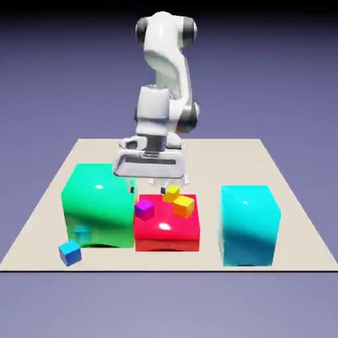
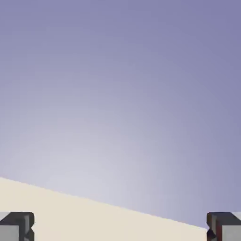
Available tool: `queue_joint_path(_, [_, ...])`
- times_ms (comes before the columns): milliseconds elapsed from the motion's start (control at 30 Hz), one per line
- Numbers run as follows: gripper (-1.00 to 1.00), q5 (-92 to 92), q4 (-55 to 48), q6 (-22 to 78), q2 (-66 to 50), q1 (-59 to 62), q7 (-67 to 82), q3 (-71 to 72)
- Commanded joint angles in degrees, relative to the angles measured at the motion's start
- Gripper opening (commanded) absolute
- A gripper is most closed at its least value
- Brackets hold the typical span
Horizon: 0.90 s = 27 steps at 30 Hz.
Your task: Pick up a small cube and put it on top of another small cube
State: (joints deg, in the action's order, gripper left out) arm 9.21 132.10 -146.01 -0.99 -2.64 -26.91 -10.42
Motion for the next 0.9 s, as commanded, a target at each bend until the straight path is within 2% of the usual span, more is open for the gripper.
queue_joint_path(0, [0.0,0.6,-1.8,1.7,-2.1,-0.4,1.0,-0.6])
queue_joint_path(867, [0.0,15.3,-48.1,46.6,-56.1,-3.8,25.9,-17.4])
